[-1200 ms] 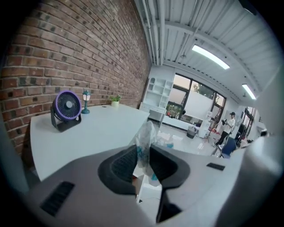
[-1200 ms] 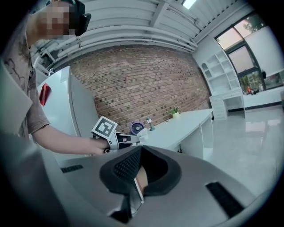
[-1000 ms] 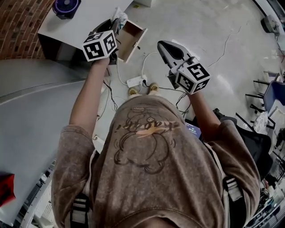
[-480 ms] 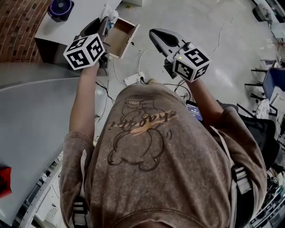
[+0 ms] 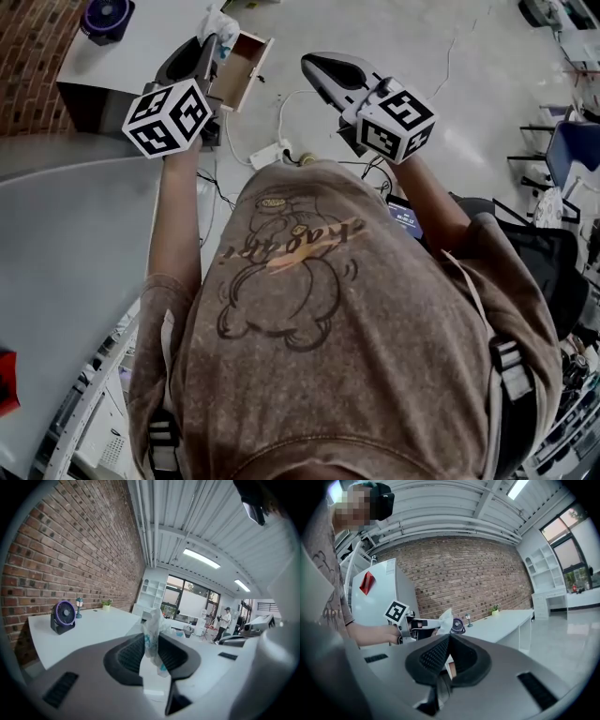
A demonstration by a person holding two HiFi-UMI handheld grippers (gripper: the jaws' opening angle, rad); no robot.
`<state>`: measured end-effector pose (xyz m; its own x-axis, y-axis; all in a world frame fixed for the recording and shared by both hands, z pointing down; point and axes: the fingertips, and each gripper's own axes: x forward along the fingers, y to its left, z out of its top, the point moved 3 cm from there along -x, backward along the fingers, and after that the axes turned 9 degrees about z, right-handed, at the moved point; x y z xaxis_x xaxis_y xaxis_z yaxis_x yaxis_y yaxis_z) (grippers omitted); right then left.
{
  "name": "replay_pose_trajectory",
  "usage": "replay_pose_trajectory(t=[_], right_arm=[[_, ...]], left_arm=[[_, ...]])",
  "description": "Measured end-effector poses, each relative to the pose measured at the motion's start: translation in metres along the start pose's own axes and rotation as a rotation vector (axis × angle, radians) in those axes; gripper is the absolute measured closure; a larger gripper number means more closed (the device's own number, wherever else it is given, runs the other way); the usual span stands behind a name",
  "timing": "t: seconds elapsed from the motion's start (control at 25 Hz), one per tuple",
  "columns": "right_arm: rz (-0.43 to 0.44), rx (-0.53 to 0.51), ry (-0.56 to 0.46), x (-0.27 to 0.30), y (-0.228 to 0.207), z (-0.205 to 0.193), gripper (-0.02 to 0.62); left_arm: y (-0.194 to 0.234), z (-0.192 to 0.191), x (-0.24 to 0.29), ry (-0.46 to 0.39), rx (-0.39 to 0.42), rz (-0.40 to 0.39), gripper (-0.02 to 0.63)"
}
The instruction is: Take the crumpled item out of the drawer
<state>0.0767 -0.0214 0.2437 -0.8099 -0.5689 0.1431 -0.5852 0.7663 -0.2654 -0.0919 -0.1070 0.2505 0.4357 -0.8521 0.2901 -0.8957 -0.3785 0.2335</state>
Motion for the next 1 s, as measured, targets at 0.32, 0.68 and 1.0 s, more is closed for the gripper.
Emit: replay_pose_trajectory(t=[0.32,0.68,1.0], right_arm=[[-0.010,0.009,0.020,-0.014,-0.001,-0.015,0.598],[-0.003,0.019,0.045,-0.018,0.001,-0.032,0.598],[-0.014,0.039,0.047,-0.019,-0.001,-0.040,0.598]], left_arm=[[-0.006,-0.031,-0.001,0.035,-0.039,0.007,0.515],[-0.008,-0.046,0.000,0.058,-0.055,0.005,0.515],[-0.011,-0.053,-0.001,0.075,-0.060,-0.009,0.515]])
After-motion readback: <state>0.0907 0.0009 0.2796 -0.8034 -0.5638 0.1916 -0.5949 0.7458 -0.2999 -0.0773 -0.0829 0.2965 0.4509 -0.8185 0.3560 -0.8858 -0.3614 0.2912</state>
